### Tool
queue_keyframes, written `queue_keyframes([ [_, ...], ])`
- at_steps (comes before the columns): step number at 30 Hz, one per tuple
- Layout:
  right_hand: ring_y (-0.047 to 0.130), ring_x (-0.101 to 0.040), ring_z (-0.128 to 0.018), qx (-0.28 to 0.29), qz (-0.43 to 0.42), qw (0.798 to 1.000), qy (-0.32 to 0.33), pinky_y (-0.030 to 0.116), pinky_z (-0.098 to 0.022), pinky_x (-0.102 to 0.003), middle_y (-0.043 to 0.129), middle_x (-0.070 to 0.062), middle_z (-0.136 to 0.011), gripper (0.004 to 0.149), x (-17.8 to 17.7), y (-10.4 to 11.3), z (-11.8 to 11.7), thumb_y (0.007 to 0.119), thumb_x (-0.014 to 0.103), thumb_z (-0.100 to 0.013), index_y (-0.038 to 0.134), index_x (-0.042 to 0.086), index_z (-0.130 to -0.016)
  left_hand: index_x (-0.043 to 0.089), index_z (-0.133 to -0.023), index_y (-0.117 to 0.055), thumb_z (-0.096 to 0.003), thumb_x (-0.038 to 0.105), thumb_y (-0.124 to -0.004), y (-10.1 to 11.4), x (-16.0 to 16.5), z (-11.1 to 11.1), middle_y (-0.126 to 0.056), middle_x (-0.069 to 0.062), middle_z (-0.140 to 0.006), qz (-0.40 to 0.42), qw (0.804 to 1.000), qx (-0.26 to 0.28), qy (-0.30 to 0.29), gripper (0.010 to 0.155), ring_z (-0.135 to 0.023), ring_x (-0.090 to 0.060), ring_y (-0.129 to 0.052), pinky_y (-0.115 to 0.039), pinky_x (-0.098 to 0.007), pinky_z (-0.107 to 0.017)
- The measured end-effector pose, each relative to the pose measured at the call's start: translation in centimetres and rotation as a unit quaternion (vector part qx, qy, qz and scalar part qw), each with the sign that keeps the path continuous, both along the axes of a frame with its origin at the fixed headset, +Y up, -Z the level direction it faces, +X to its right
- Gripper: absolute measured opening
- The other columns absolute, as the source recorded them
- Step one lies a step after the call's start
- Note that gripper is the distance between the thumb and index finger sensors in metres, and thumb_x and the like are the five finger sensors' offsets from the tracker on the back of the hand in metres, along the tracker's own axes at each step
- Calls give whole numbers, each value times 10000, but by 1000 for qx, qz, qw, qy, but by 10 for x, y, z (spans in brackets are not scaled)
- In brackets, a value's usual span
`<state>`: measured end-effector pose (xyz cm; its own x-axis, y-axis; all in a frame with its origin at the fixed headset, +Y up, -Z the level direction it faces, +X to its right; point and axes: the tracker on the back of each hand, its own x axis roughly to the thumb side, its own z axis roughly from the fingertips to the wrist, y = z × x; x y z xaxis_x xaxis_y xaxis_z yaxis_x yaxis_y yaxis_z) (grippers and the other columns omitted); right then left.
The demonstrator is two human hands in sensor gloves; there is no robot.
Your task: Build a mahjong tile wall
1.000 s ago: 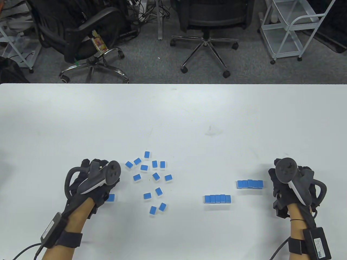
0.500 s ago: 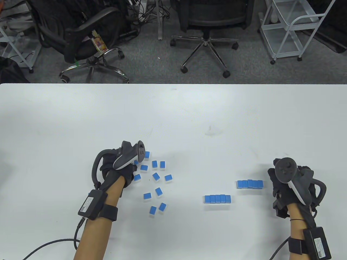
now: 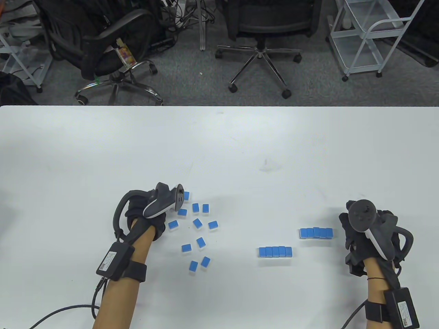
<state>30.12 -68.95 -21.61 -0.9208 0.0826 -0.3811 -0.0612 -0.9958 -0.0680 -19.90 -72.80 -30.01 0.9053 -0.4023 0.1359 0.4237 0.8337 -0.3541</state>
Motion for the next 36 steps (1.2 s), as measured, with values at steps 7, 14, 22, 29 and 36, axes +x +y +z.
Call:
queue_keyframes([
  [7,896,-280,-812,-2,3,1000,1,567,-746,-609,969,8,-774,541,-1,0,0,778,475,-333,790,257,-827,370,-925,-820,-397,478,-922,37,-33,48,-933,115,-929,43,995,35,-84,548,-914,-192,-930,-575,-574,-826],
  [14,895,-280,-812,-8,2,1000,-1,567,-747,-609,969,9,-773,540,-1,-2,0,778,474,-333,791,255,-827,375,-917,-827,-387,469,-939,31,-76,105,-936,119,-929,82,984,90,-128,549,-918,-185,-932,-564,-590,-823],
  [22,896,-281,-810,-15,4,1000,2,568,-745,-608,969,9,-773,540,-2,-4,-1,777,474,-333,791,255,-827,393,-907,-833,-382,472,-945,29,-81,113,-934,139,-931,96,979,87,-155,543,-938,-179,-911,-556,-593,-816],
  [29,898,-281,-809,-23,8,1000,6,570,-743,-609,971,8,-771,540,-3,-6,-2,777,474,-333,792,254,-826,400,-911,-827,-384,474,-942,16,-79,111,-921,146,-942,81,981,62,-165,545,-961,-181,-884,-551,-588,-821],
  [36,901,-276,-806,-13,6,1000,11,570,-745,-607,973,11,-767,534,-4,-5,-2,777,471,-334,795,256,-822,399,-917,-822,-386,473,-938,8,-74,111,-913,143,-948,60,983,49,-169,549,-974,-188,-868,-537,-589,-826],
])
